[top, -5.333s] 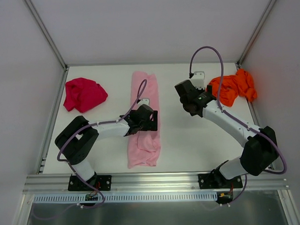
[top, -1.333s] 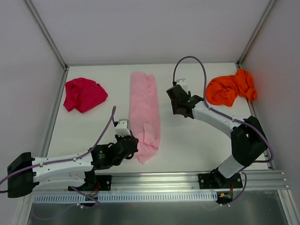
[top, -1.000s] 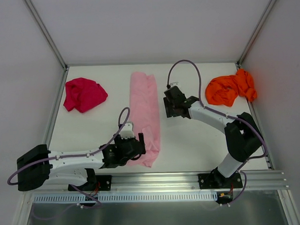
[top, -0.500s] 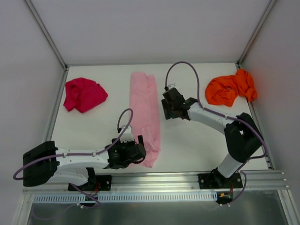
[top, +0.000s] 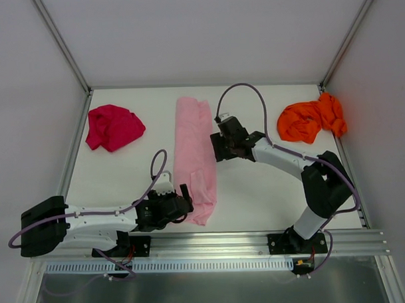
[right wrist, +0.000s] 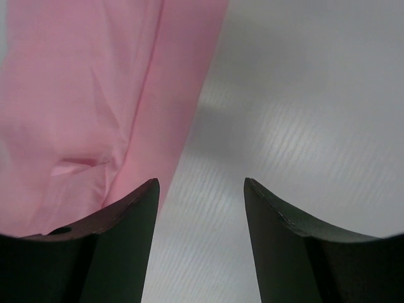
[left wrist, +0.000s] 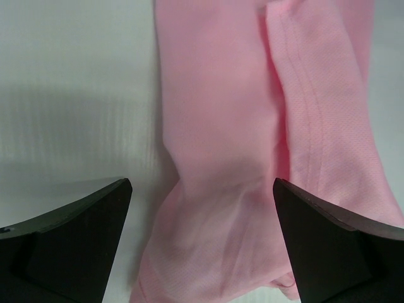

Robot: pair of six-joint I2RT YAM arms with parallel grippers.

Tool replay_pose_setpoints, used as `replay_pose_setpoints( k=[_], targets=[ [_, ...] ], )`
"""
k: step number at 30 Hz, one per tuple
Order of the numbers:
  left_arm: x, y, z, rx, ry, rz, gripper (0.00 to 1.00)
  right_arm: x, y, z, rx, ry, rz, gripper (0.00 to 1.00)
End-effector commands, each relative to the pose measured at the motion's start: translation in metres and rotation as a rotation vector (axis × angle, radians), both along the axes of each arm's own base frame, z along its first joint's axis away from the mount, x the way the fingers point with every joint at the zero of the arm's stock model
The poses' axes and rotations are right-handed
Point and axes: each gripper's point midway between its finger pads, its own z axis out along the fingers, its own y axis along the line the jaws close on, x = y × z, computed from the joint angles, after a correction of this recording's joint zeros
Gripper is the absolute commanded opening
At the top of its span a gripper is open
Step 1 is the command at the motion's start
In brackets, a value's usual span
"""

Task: Fold and stack the t-shirts
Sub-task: Grab the bottom of the folded rectangular tshirt with left arm

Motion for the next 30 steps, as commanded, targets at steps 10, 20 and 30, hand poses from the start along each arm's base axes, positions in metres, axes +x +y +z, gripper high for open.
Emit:
replay_pose_setpoints(
  k=[10, 20, 30],
  targets=[
    [-0.021, -0.021, -0.019, -0.132, 0.08, -0.103, 0.99, 0.004, 0.065, 0.002, 0.227, 0.051, 0.226, 0.59],
    [-0.03, -0.022, -0.026, -0.161, 0.118, -0.127, 0.98, 0.006, 0.058, -0.005, 0.242, 0.08, 0.216, 0.59],
    [-0.041, -0.02, -0.041, -0.204, 0.166, -0.134, 0.99, 0.008, 0.055, -0.008, 0.25, 0.098, 0.218, 0.58]
  ],
)
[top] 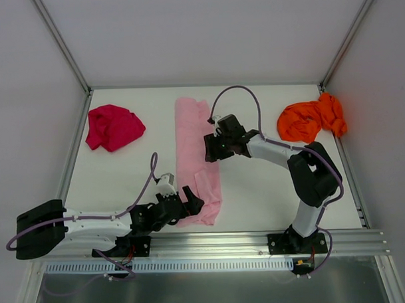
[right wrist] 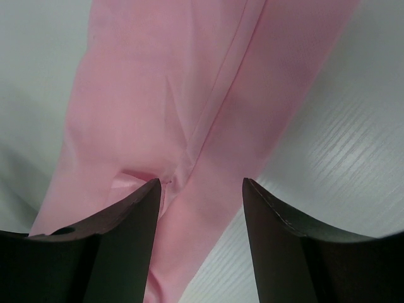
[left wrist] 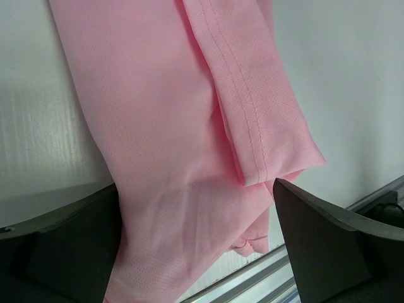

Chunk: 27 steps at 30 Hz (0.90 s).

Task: Fold and stack the t-shirts
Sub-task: Grab the bottom of the folded rectangular tshirt with left arm

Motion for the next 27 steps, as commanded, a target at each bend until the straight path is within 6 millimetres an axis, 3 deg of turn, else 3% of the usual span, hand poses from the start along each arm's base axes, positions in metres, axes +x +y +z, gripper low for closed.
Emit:
replay_pose_setpoints(
  k=[1, 10, 16, 21, 27],
  targets=[
    [-0.028, 0.033, -0.053, 0.144, 0.133, -0.035, 0.99, 0.009, 0.007, 0.013, 0.035, -0.037, 0.022, 0.59],
    [-0.052, 0.028, -0.069, 0.023, 0.204, -0.121, 0.99, 0.011, 0.002, 0.011, 0.028, -0.032, 0.007, 0.58],
    [-0.064, 0.013, -0.065, -0.036, 0.218, -0.181, 0.99, 0.014, -0.002, 0.017, 0.033, -0.039, -0.007, 0.58],
    [-0.063, 0.031, -0.074, 0.085, 0.224, -0.104, 0.99, 0.014, -0.006, 0.029, 0.04, -0.062, -0.017, 0.58],
    [-0.058, 0.053, -0.073, 0.094, 0.204, -0.035, 0.99, 0.015, -0.01, 0.027, 0.036, -0.058, -0.031, 0.58]
  ],
)
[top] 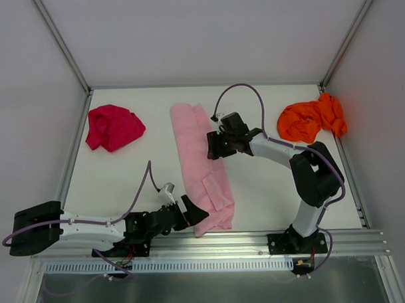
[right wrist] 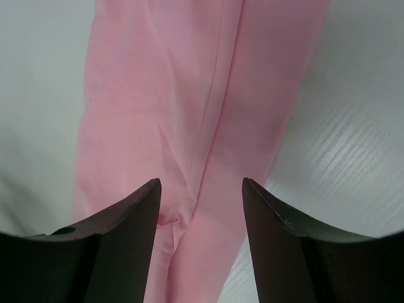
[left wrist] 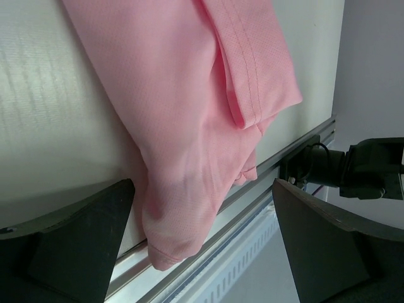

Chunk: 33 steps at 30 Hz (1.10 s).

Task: Fold and stack the t-shirts
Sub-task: Grab the bottom of the folded rectangular tshirt with left arm

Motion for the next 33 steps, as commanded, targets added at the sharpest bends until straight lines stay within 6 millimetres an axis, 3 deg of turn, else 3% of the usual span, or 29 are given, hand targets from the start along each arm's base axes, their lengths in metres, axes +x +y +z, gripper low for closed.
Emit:
replay_pose_setpoints(
  k=[1, 3, 6, 16, 24, 26, 27, 33],
  targets=[
    [-0.01, 0.074, -0.074, 0.324, 0.041, 0.027, 0.96, 0.007, 0.0, 0.024, 0.032, -0.055, -0.006, 0.58],
    [-0.012, 0.076, -0.076, 0.301, 0.041, 0.02, 0.93, 0.009, -0.002, 0.024, 0.032, -0.053, -0.012, 0.58],
    [-0.013, 0.074, -0.075, 0.281, 0.044, 0.01, 0.99, 0.008, -0.002, 0.027, 0.035, -0.054, -0.013, 0.58],
    [-0.016, 0.07, -0.083, 0.277, 0.055, 0.001, 0.99, 0.007, -0.004, 0.039, 0.045, -0.074, -0.02, 0.58],
    [-0.017, 0.052, -0.081, 0.234, 0.052, -0.036, 0.98, 0.007, -0.008, 0.037, 0.034, -0.075, -0.028, 0.58],
    [-0.019, 0.051, -0.085, 0.243, 0.059, -0.046, 0.87, 0.007, -0.009, 0.039, 0.036, -0.077, -0.031, 0.58],
    [-0.02, 0.049, -0.086, 0.241, 0.058, -0.053, 0.67, 0.008, -0.01, 0.04, 0.038, -0.079, -0.034, 0.58],
    [-0.023, 0.041, -0.086, 0.223, 0.063, -0.083, 0.28, 0.009, -0.012, 0.039, 0.033, -0.075, -0.04, 0.59]
  ],
)
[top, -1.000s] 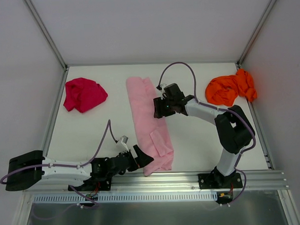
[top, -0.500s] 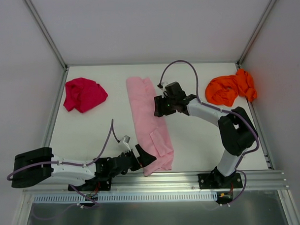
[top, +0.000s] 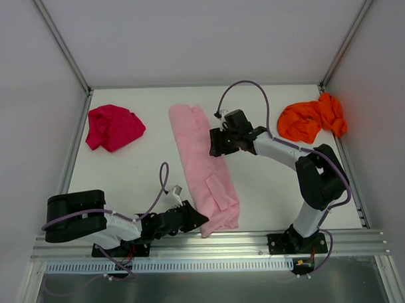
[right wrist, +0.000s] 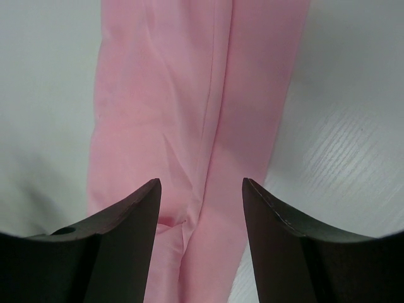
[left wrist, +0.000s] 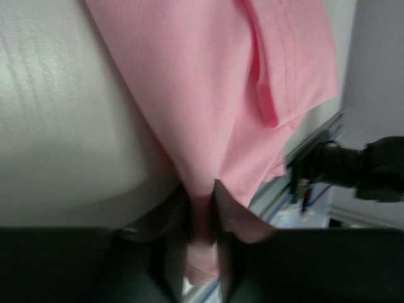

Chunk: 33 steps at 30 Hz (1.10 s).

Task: Fold and stack the t-shirts
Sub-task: Grab the bottom of the folded rectangular tshirt with left arm

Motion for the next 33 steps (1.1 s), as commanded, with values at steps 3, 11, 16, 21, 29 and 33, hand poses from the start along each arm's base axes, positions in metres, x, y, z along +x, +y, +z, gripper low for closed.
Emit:
replay_pose_setpoints(
  k=[3, 11, 16, 21, 29, 33],
  targets=[
    [-0.019, 0.061, -0.062, 0.26, 0.023, -0.063, 0.04, 0.003, -0.005, 0.018, 0.013, -0.038, -0.017, 0.58],
    [-0.003, 0.059, -0.04, 0.263, -0.096, -0.048, 0.0, 0.003, -0.006, 0.015, 0.013, -0.034, -0.02, 0.58],
    [0.021, 0.051, 0.004, 0.27, -0.239, 0.003, 0.0, 0.002, -0.006, 0.011, 0.013, -0.028, -0.017, 0.58],
    [0.041, 0.059, 0.034, 0.254, -0.288, 0.08, 0.0, 0.0, -0.006, 0.009, 0.017, -0.028, -0.012, 0.58],
    [0.066, 0.056, 0.033, 0.292, -0.276, 0.089, 0.0, -0.005, -0.002, 0.013, 0.04, -0.03, 0.007, 0.57],
    [0.08, 0.052, 0.041, 0.282, -0.287, 0.097, 0.0, -0.008, 0.0, 0.012, 0.043, -0.029, 0.016, 0.57]
  ],
)
